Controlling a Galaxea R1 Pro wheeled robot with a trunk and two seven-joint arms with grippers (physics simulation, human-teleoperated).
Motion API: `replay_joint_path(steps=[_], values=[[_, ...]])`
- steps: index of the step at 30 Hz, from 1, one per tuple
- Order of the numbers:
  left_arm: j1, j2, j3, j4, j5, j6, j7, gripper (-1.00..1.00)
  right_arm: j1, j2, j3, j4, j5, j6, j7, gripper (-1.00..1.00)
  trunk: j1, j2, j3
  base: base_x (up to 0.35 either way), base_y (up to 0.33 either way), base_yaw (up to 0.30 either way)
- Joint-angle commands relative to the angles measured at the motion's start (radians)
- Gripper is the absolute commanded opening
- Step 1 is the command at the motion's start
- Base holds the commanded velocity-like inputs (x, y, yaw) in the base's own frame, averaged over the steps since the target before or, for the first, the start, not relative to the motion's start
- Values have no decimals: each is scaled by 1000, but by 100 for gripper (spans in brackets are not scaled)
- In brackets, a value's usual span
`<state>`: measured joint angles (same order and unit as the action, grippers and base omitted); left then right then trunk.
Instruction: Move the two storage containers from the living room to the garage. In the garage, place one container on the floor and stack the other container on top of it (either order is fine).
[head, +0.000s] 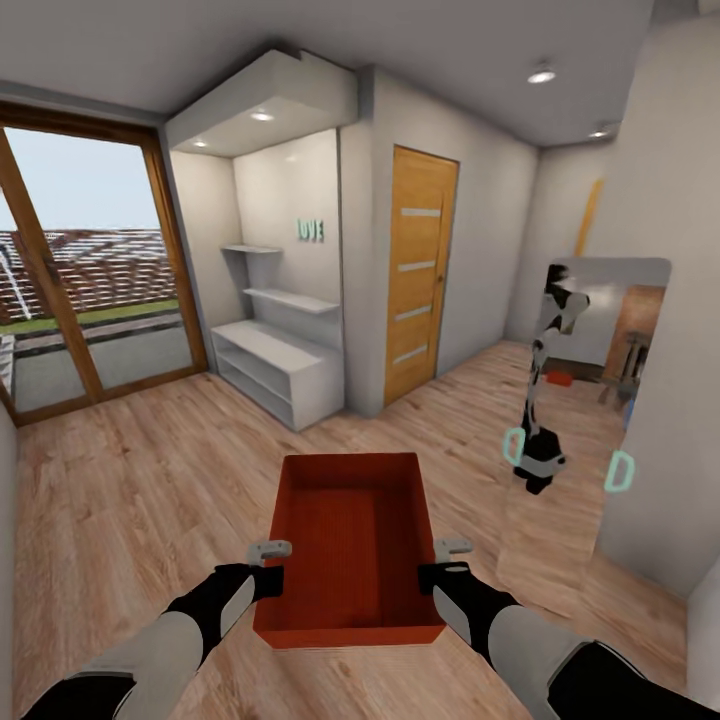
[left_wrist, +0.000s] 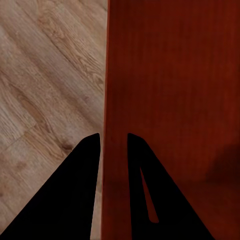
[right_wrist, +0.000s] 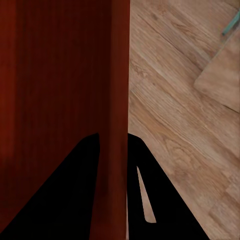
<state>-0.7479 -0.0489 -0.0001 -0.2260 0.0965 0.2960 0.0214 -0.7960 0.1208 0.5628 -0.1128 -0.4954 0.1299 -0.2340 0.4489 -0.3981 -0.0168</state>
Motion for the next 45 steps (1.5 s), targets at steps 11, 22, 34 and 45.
replay_joint_path(steps=[11,22,34,45], values=[[-1,0,8,-4,-23,6,11,-100,0,0,34,-2,-26,7,2,-100,1,-2,-2,323,0,0],[-1,-1,7,-4,-23,6,11,-100,0,0,33,-2,-26,7,2,-100,1,-2,-2,323,0,0],[-1,-2,6,-4,-23,6,11,-100,0,0,33,-2,-26,7,2,-100,1,-2,-2,323,0,0],[-1,-2,6,-4,-23,6,11,-100,0,0,34,-2,-26,7,2,-100,1,-2,-2,323,0,0]])
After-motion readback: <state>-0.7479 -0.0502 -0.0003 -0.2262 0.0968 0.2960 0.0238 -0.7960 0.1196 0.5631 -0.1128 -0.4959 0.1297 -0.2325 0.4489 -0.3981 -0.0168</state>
